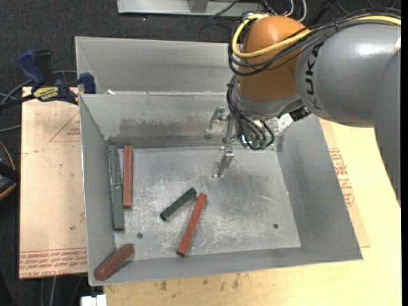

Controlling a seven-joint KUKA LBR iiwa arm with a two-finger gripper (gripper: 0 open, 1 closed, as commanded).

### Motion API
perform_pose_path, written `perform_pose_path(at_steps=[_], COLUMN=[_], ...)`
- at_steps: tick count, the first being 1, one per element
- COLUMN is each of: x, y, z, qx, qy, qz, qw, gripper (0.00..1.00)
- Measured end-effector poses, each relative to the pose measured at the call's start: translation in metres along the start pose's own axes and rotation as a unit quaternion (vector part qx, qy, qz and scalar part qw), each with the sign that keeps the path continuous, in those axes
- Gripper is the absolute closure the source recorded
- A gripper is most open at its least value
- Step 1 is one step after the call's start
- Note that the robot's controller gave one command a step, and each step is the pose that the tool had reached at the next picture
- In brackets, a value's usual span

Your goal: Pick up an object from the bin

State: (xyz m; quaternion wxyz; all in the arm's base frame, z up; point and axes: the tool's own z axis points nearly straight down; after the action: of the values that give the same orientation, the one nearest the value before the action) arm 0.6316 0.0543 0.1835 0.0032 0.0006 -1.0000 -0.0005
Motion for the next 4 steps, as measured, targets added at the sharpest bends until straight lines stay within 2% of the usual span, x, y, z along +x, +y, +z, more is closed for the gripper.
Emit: perform_pose_path(at_steps=[1,2,3,4], x=[-0.002,0.005,0.047,0.047], y=[0.000,0.011,0.017,0.017], z=[-0.004,0.045,0.089,0.089], qx=[0.000,0.000,0.000,0.000], qy=[-0.0038,-0.0073,-0.0034,-0.0034], qz=[0.000,-0.025,-0.092,-0.092], qw=[1.0000,0.9997,0.9958,0.9958], gripper=[0.00,0.00,1.00,0.00])
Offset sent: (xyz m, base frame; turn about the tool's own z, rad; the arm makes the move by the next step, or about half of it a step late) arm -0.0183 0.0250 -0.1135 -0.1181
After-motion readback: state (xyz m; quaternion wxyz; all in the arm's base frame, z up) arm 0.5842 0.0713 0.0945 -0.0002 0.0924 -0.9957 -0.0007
